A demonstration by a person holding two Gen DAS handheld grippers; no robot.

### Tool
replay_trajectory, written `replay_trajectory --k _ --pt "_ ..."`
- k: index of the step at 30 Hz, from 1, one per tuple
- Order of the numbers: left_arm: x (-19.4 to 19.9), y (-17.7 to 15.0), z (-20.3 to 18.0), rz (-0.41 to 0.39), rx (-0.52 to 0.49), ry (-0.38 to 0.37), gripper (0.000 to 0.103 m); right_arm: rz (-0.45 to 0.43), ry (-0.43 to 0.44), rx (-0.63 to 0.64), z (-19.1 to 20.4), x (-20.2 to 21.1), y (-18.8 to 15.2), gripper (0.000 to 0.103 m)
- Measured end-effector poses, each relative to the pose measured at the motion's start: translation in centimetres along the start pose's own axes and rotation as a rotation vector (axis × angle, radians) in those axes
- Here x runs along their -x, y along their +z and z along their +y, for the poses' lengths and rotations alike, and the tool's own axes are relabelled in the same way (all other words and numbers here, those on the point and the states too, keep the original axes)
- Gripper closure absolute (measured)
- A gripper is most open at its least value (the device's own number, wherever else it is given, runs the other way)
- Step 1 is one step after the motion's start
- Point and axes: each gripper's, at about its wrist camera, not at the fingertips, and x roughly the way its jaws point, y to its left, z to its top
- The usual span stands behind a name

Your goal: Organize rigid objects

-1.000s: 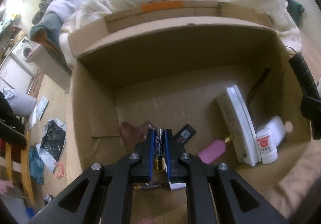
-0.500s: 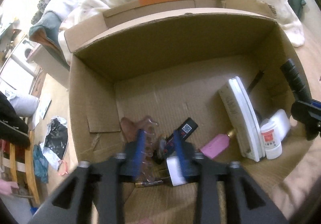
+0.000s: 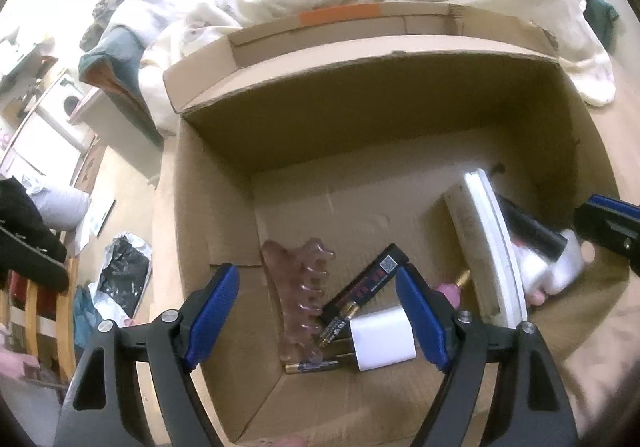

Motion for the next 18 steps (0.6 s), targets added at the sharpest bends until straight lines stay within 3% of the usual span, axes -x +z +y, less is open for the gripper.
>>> replay_trajectory --k 1,2,5,7,8,9,14,18 --pt "0.1 0.0 0.1 -0.002 0.003 -0.003 0.024 -0.002 -0.001 -0.003 0.0 0.0 0.0 0.056" --pt "0.2 0.0 0.1 -0.005 0.005 -0.001 0.024 -0.009 0.001 -0.007 -0.1 0.2 0.1 0.042" --pt "0.8 0.1 0.3 -0.014 0.007 0.004 0.024 -0.027 0.005 -0.02 -0.2 0.5 0.3 0.034" --pt "1.7 0.1 0.5 -0.02 0.021 -0.017 0.024 -0.049 0.003 -0.036 -0.4 0.9 0.3 0.019" --pt "2.2 0.1 0.7 -0.023 0.025 -0.02 0.024 -0.067 0.006 -0.047 -0.5 1.3 0.4 0.005" --pt "2.6 0.0 0.8 -0.025 0.028 -0.021 0.024 -0.083 0.012 -0.057 -0.6 1.6 0.4 0.0" --pt "5.0 -0.4 2.1 0.004 0.091 -0.106 0.024 -0.14 -0.002 -0.099 -1.3 3.1 0.0 0.0" --pt "7.4 -1.5 3.5 -0.012 0.132 -0.11 0.024 -0.129 -0.008 -0.116 -1.7 4.0 -0.3 0.0"
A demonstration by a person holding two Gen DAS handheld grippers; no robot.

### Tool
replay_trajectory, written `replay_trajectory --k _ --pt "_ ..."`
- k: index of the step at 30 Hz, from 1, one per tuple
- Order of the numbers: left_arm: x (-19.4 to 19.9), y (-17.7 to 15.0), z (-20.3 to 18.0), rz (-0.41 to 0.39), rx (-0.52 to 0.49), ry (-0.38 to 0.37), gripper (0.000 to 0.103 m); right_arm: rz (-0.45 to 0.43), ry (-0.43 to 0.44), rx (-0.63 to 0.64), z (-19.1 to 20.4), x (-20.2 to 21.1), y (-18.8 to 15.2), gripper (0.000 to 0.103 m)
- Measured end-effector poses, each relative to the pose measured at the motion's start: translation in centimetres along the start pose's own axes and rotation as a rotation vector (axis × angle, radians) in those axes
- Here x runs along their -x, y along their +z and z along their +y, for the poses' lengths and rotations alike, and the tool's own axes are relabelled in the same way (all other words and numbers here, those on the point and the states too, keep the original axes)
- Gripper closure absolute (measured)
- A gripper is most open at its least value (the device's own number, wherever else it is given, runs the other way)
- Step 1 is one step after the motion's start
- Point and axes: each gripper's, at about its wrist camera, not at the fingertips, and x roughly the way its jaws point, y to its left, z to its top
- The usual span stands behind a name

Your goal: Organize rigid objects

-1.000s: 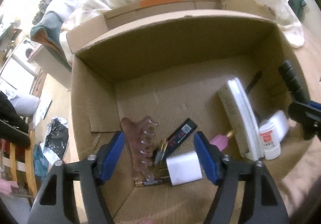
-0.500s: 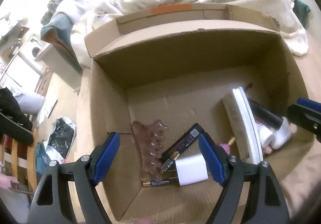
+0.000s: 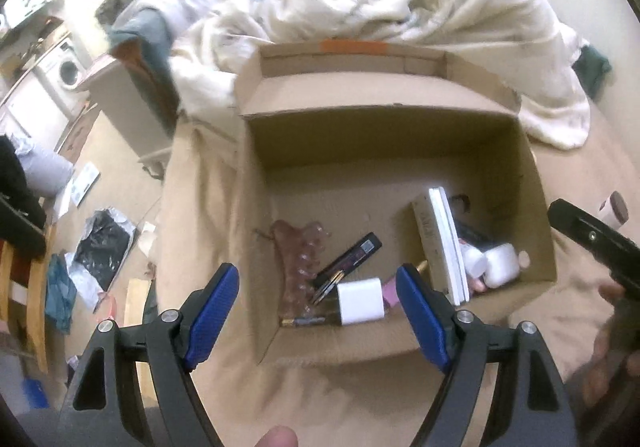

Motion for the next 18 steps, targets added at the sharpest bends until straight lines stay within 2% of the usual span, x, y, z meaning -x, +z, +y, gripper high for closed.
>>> replay_trajectory --k 5,8,10,13,16,18 --pt "3.0 -1.4 1.9 -0.021 0.033 -0.002 0.024 -0.023 0.033 -0.06 -0.1 2.4 0.0 0.0" --pt "5.3 -2.6 2.4 -0.088 0.005 0.035 0.024 -0.033 0.007 -0.08 0.3 4.0 -0.6 0.0" --pt "6.4 -3.0 2.7 -0.115 -0.003 0.057 0.024 -0.043 0.006 -0.061 0.9 5.0 -1.1 0.0" --pt "7.7 -3.7 3.2 -0.14 0.017 0.043 0.024 -0.049 0.02 -0.017 1.8 6.6 -1.9 0.0" --pt "8.4 -4.1 3.9 -0.158 0.059 0.02 0.024 -0.095 0.055 0.034 2.7 8.6 -2.7 0.0" --pt "8.9 -4.3 4.2 -0.183 0.078 0.014 0.023 -0.134 0.049 0.066 3.2 9.9 -3.1 0.0"
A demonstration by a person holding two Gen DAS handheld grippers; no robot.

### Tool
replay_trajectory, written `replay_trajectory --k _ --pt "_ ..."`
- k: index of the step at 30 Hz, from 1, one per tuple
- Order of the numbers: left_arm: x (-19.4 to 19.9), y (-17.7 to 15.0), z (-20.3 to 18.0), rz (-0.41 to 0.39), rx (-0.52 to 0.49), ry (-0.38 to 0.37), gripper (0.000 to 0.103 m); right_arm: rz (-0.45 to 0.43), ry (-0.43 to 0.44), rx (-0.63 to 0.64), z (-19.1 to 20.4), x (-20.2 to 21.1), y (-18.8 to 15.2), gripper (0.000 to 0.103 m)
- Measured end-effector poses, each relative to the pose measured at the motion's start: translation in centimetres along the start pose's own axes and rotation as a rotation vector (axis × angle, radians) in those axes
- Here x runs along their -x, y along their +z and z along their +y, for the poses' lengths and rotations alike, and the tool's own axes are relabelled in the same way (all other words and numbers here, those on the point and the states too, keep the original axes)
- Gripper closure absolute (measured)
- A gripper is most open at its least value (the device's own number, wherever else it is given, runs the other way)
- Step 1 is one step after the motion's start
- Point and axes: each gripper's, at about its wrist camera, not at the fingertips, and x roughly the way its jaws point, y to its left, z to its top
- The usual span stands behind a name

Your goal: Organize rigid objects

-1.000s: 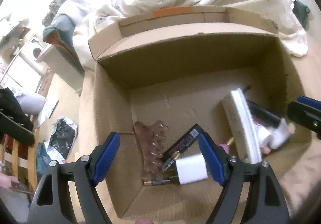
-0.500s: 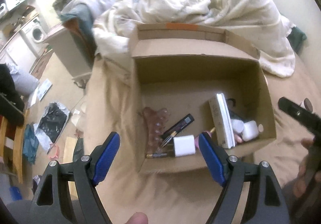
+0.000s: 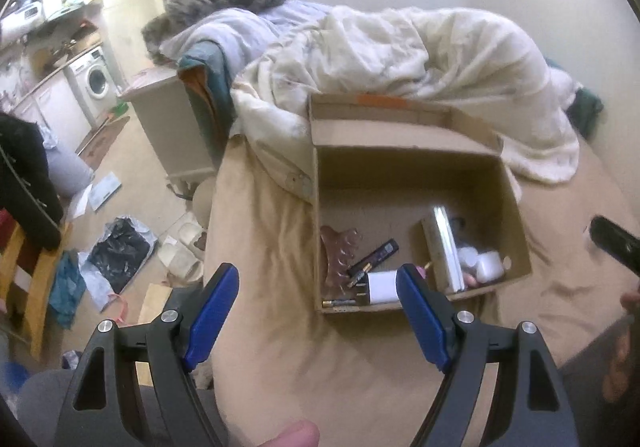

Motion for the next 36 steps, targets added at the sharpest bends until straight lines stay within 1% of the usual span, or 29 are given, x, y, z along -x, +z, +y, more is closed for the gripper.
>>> replay_trajectory --k 2,4,5,8,10,11,14,16,21,24,36 --pt "0.5 -0.1 0.2 -0.032 0.007 -0.002 0.022 -0.04 -0.005 0.023 0.4 1.0 -0.3 0.0" --pt "1.1 -0.2 0.1 -0.085 -0.006 0.004 0.018 -0.076 -0.016 0.05 0.9 1.7 -0.7 0.0" --pt "1.2 -0.2 0.0 -0.109 -0.018 0.004 0.015 -0.088 -0.02 0.058 0.9 1.9 -0.9 0.0" --pt "1.4 -0.6 0.0 -0.159 -0.013 -0.009 0.012 -0.105 -0.028 0.063 1.2 1.8 -1.6 0.0" --pt "1.3 -0.9 -0.1 -0.182 -0.006 -0.017 0.006 -0.112 -0.037 0.078 1.5 1.5 -2.1 0.0" --pt "1.2 -1.1 -0.1 -0.188 -0.002 -0.02 0.001 -0.114 -0.041 0.088 1.7 1.4 -2.4 0.0" --pt "0.6 -1.3 -0.1 -0.168 0.003 -0.037 0.001 -0.115 -0.059 0.12 2.1 0.8 -3.3 0.0" --pt "0.1 -1.3 -0.1 -0.159 0.001 -0.022 0.001 -0.106 -0.078 0.117 2.0 0.2 -3.5 0.0" --pt "0.3 -1.6 -0.3 -0.185 -0.008 0.007 0.001 -0.104 -0.11 0.097 1.7 -0.8 -3.4 0.0" --pt "0.2 -1.6 -0.5 -0.178 -0.014 0.004 0.001 -0.098 -0.127 0.109 1.8 -1.0 -3.5 0.0" --pt "-0.1 -1.9 -0.8 -0.155 -0.026 -0.011 0.001 -0.089 -0.14 0.1 1.5 -1.1 -3.5 0.0"
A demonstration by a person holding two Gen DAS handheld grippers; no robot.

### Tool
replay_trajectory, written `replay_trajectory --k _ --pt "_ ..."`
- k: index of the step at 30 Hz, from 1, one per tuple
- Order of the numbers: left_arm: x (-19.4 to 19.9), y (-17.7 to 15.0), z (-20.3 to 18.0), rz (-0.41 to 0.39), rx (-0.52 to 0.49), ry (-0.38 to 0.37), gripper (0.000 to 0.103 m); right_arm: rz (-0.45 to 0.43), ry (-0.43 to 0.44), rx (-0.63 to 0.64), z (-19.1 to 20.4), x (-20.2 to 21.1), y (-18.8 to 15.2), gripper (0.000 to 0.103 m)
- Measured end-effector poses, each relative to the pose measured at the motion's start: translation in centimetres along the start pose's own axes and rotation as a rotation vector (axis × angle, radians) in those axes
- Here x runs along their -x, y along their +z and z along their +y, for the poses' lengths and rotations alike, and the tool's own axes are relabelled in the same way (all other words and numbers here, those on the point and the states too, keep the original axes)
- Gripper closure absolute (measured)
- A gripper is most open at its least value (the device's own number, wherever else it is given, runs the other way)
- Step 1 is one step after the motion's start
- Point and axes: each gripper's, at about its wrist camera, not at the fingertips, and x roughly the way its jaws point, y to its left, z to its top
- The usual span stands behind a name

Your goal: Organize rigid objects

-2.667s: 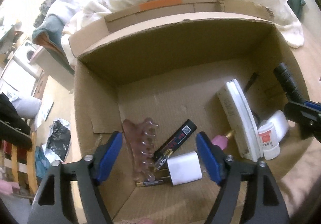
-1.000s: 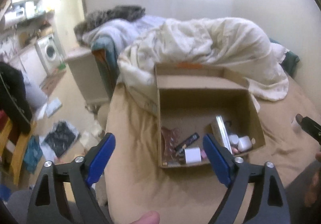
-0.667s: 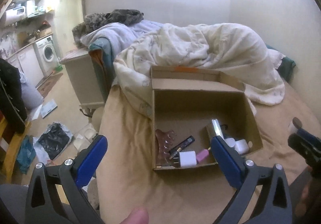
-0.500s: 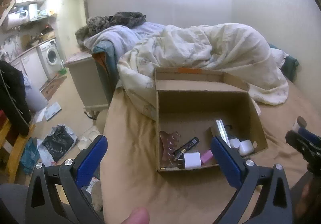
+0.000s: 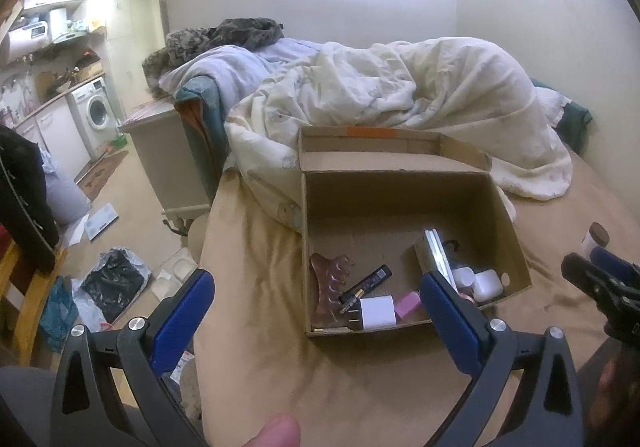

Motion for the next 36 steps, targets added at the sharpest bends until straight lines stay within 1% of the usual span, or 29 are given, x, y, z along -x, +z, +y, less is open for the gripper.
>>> replay_trajectory --k 7,15,36 --pt "-0.04 0.0 -0.06 0.0 -0.002 0.0 0.001 0.0 -0.003 0.002 0.04 0.0 -0.02 0.0" --pt "0.43 -0.36 -0.37 -0.015 -0.037 -0.004 0.001 0.0 -0.004 0.003 0.08 0.01 -0.06 0.0" --pt "0.23 -0.47 -0.28 -0.004 -0.03 -0.004 0.001 0.001 -0.004 0.004 0.18 -0.01 -0.03 0.0"
